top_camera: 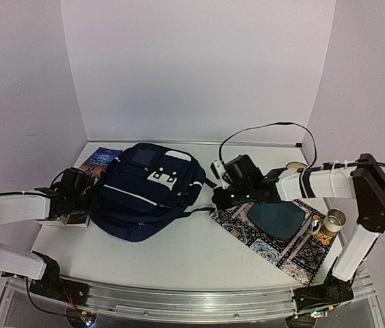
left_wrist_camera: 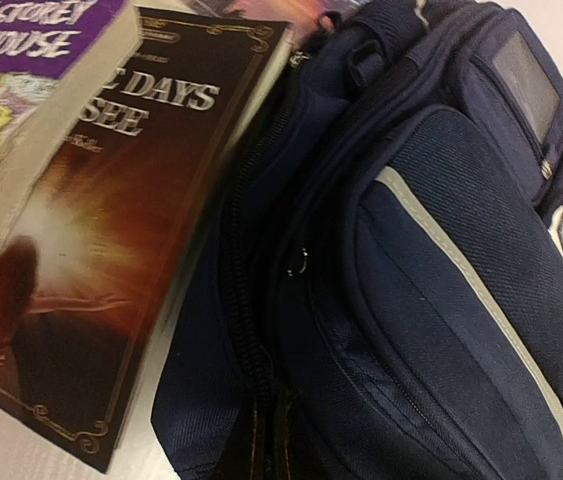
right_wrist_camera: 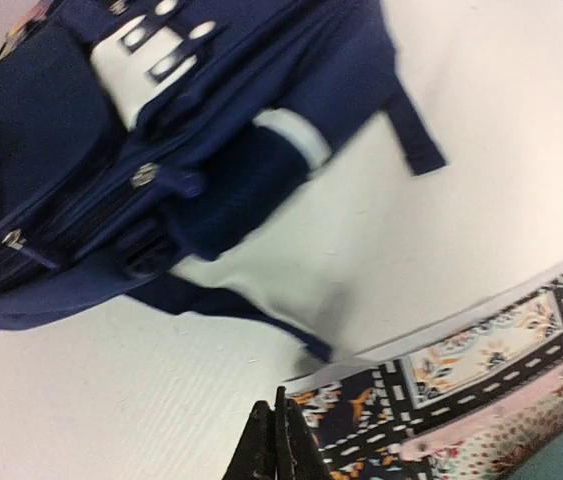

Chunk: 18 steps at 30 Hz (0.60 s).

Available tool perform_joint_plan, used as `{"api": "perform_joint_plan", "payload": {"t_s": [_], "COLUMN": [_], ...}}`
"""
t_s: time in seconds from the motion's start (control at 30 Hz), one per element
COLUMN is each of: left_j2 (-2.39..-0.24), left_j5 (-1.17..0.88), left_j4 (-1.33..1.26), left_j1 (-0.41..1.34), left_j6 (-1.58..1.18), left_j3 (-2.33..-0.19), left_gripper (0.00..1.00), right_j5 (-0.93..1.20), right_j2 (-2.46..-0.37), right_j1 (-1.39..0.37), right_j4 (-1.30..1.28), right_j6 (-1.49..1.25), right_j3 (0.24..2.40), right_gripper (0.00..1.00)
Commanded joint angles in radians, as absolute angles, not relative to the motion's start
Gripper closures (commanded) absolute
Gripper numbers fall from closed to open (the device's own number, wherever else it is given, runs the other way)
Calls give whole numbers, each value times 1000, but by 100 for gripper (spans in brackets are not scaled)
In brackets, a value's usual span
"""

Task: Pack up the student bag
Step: Unzip the largest pocket of the student bag.

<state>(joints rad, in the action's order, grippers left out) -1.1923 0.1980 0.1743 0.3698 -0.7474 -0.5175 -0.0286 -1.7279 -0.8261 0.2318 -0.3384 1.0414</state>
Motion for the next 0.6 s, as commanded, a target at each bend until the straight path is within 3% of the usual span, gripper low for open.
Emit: {"api": "perform_joint_plan", "payload": {"t_s": [0.0, 0.3, 0.57], "left_j2": [-1189, -1174, -1177], "left_j5": [35, -26, -58], "left_j4": [103, 101, 101], "left_j1": [374, 375, 374], "left_j6": [-707, -690, -687], "left_j3": [-572, -580, -579], "left_gripper": [100, 100, 100], "right_j5": [42, 290, 309], "right_j2": [-1791, -1920, -2031], "right_j1": [-960, -1006, -997], "right_j4": [314, 502, 538], "right_j6": [-260, -193, -298], "right_j3": [1128, 1154, 1222], "right_gripper": [87, 59, 36]}}
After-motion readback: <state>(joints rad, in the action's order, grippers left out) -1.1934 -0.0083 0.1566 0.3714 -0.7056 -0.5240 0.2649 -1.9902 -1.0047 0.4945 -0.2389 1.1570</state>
